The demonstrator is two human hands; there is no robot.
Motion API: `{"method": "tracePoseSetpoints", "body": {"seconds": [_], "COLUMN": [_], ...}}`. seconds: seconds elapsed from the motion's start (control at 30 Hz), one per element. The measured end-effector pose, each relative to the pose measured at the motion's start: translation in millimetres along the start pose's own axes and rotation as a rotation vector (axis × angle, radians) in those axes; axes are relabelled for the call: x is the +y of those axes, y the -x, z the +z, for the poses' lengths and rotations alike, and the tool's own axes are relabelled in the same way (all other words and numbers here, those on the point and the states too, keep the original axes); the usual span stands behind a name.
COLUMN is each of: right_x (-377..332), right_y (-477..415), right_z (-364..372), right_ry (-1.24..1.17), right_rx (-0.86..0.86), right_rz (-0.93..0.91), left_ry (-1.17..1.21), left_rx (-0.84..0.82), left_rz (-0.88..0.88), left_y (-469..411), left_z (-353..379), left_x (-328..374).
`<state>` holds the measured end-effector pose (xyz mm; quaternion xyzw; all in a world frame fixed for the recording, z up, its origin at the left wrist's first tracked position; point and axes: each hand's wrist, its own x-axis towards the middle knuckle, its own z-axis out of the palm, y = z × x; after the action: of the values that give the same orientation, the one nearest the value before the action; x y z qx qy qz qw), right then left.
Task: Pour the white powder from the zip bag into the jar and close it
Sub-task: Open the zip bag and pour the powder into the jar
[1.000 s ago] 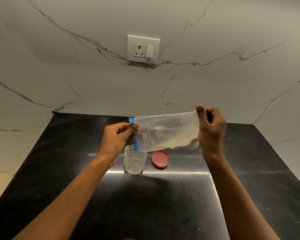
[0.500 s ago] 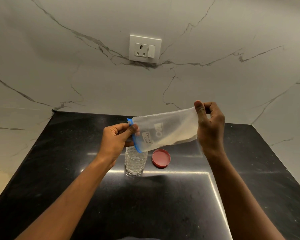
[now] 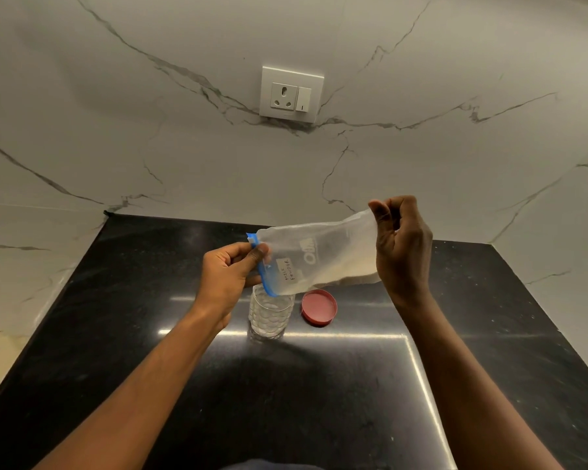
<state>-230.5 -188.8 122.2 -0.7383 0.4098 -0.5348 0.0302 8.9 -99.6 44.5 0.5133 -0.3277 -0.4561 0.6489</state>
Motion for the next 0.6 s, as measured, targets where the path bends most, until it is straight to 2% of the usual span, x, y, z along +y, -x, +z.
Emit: {"method": "tracePoseSetpoints", "body": {"seconds": [0.33,0.6], "right_x": [-3,-7], "right_y": [-3,-8], "right_z": [-1,-1], "right_ry": [0.088,0.092], "right_rx": [-0.077,-0.106], "right_rz": [-0.181,-0.21], "left_ry": [0.038,0.044], "left_rx": [0.008,0.024], "left_rz": [-0.072,-0.079], "left_y": [-4,-7], "left_z": [-9,-12], "left_x": [-4,-4]}}
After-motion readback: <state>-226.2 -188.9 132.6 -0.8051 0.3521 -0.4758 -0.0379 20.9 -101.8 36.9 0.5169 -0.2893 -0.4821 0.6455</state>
